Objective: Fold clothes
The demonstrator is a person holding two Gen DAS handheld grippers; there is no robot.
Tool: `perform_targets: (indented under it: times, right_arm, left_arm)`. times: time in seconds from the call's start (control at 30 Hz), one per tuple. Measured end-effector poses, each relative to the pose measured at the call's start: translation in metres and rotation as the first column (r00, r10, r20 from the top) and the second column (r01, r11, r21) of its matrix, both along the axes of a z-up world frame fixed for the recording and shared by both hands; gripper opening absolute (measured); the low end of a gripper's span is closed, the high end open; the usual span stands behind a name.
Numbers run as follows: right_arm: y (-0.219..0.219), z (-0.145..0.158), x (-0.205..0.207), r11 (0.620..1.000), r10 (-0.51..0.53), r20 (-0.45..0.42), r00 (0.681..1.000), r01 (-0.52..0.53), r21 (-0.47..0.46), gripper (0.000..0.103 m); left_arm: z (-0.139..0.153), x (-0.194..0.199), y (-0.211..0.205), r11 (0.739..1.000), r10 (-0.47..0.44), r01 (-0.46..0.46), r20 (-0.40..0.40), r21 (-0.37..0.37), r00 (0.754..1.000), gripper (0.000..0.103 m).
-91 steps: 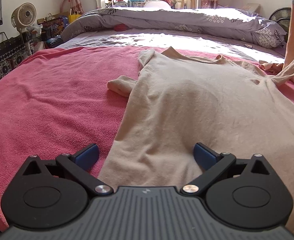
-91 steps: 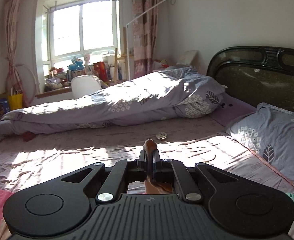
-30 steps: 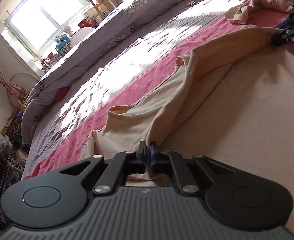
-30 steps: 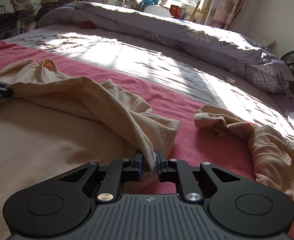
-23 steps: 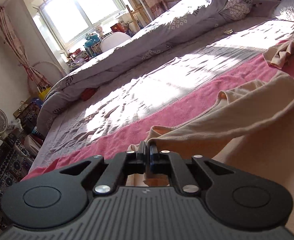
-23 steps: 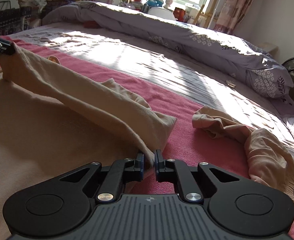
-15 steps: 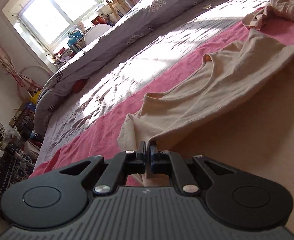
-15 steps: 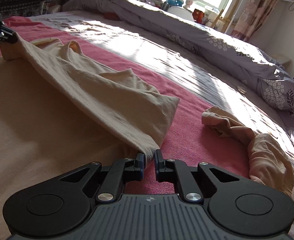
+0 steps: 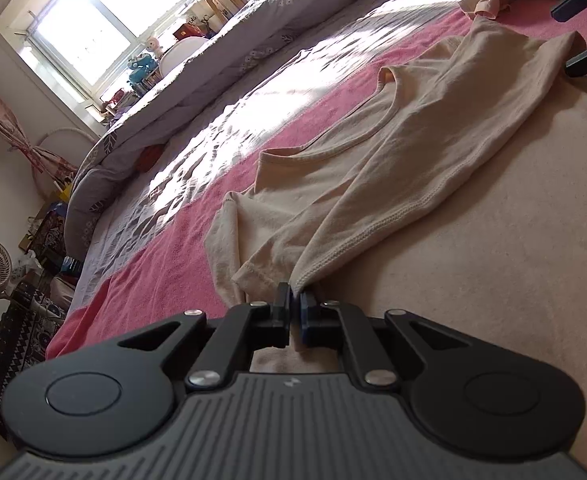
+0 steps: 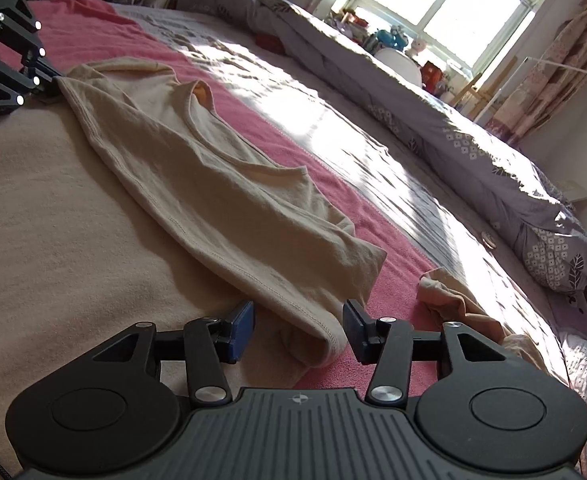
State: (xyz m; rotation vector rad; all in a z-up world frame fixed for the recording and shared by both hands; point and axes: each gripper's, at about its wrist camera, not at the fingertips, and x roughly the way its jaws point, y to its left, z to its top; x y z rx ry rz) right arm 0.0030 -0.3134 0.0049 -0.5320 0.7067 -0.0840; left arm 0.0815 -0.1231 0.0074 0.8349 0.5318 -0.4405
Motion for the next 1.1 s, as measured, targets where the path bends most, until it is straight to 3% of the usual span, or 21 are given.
perform_targets:
  times: [0.1, 0.27, 0.43, 0.57, 0.73, 0.9, 0.97, 1.1]
  right_arm:
    - [-0.005, -0.008, 0.011, 0.999, -0.035, -0.029, 0.999, 0.035, 0.002, 0.053]
    - [-0.02, -0.008, 0.011, 0.992, -0.125, 0.001, 0.992, 0.125, -0.033, 0.052]
    - [-0.043, -0.008, 0.006, 0.973, -0.23, 0.005, 0.973, 0.23, -0.029, 0.051]
    - [-0.041, -0.01, -0.001, 0.973, -0.228, -0.006, 0.974, 0.228, -0.037, 0.051]
    - [-0.038, -0.008, -0.006, 0.977, -0.204, -0.02, 0.979, 0.203, -0.058, 0.054]
    - [-0.04, -0.011, -0.007, 0.978, -0.205, -0.042, 0.978, 0.203, -0.045, 0.056]
    - [-0.039, -0.01, -0.007, 0.978, -0.204, -0.042, 0.978, 0.201, -0.052, 0.057]
    - [-0.037, -0.009, -0.012, 0.978, -0.199, -0.044, 0.979, 0.196, -0.074, 0.065]
  left_arm:
    - [0.0, 0.001, -0.001, 1.0, 0.008, -0.008, 0.003, -0.001, 1.0, 0.008]
    - [0.0, 0.004, -0.003, 1.0, 0.019, -0.019, 0.013, 0.002, 1.0, 0.012]
    - [0.001, 0.004, -0.003, 1.0, 0.022, -0.023, 0.028, 0.005, 0.999, 0.022]
    - [0.002, 0.001, 0.001, 1.0, 0.014, -0.014, 0.029, 0.006, 0.999, 0.026]
    - [0.015, -0.009, 0.022, 0.999, 0.013, -0.013, -0.003, -0.036, 1.0, 0.044]
    - [0.022, -0.011, 0.053, 0.997, 0.073, -0.073, -0.009, -0.04, 0.997, 0.045]
    - [0.027, -0.001, 0.064, 0.988, 0.135, -0.136, -0.02, -0.071, 0.991, 0.045]
    - [0.046, 0.028, 0.084, 0.921, 0.267, -0.299, -0.155, -0.25, 0.951, 0.045]
